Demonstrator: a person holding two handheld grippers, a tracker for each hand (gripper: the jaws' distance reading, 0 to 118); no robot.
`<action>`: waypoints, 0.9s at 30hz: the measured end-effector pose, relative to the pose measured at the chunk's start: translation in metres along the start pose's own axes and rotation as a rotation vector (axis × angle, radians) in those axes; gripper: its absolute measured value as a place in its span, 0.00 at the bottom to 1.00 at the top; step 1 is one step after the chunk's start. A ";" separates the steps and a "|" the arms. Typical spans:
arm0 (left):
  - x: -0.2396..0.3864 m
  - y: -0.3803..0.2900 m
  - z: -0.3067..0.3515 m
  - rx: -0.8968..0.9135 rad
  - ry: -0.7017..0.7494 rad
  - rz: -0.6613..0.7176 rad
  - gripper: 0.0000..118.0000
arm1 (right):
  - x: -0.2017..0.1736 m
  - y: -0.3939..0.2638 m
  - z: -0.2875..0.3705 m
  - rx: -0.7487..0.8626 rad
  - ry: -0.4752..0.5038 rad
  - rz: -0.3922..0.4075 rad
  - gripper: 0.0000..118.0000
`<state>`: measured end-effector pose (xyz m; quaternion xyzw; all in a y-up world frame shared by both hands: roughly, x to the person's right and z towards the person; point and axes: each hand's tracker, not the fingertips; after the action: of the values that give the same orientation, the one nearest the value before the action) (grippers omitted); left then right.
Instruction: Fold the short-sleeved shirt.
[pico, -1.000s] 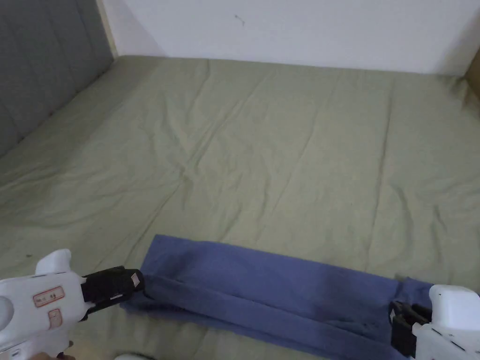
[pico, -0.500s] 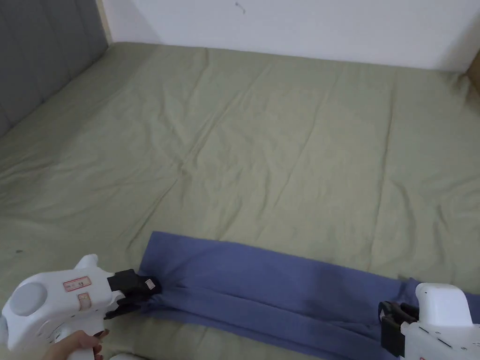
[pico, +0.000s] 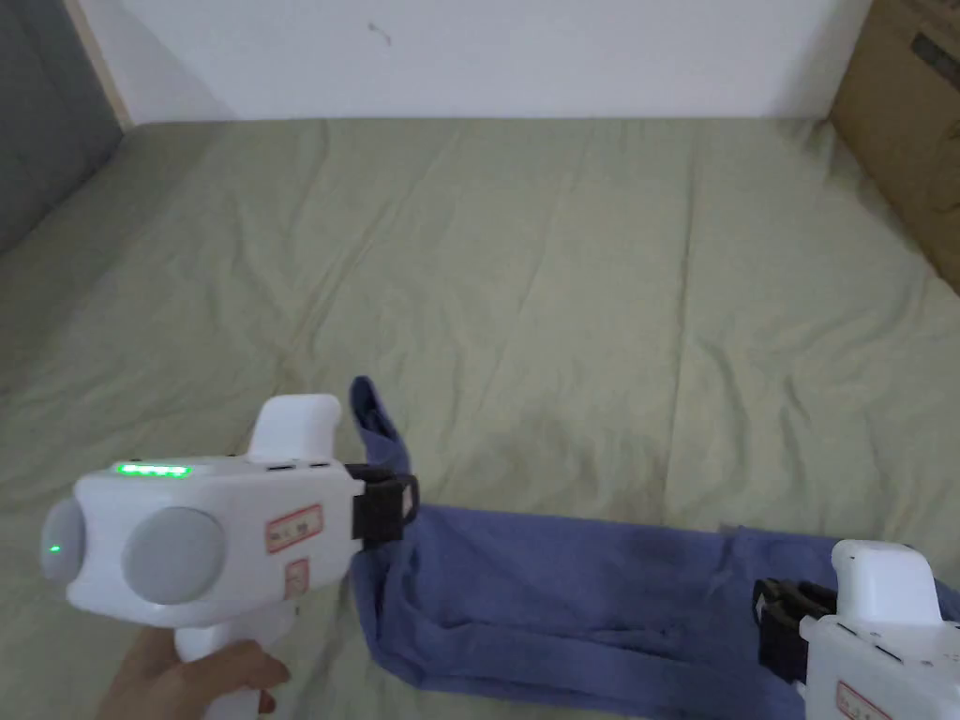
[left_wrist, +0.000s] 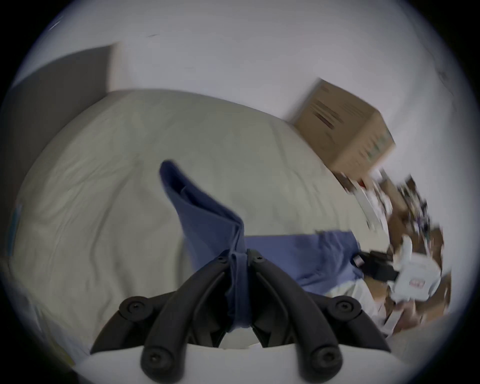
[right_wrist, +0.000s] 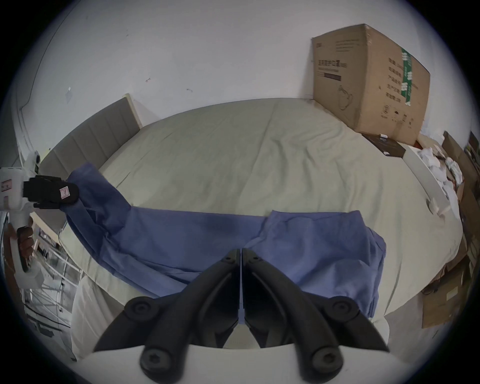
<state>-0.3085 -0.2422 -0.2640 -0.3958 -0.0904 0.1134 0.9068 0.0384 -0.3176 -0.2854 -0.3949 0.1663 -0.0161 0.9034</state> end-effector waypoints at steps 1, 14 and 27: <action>0.018 0.000 -0.012 -0.015 -0.014 -0.051 0.07 | 0.005 -0.001 0.002 0.001 -0.004 -0.018 0.02; 0.064 -0.047 -0.124 -0.260 -0.195 0.004 0.91 | 0.069 -0.017 0.021 0.006 -0.093 -0.134 0.02; 0.022 -0.055 -0.121 -0.195 -0.204 0.232 0.00 | 0.071 -0.015 0.019 0.008 -0.090 -0.137 0.02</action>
<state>-0.2491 -0.3568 -0.3033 -0.4762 -0.1462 0.2473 0.8311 0.1126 -0.3260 -0.2827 -0.4021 0.0983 -0.0608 0.9083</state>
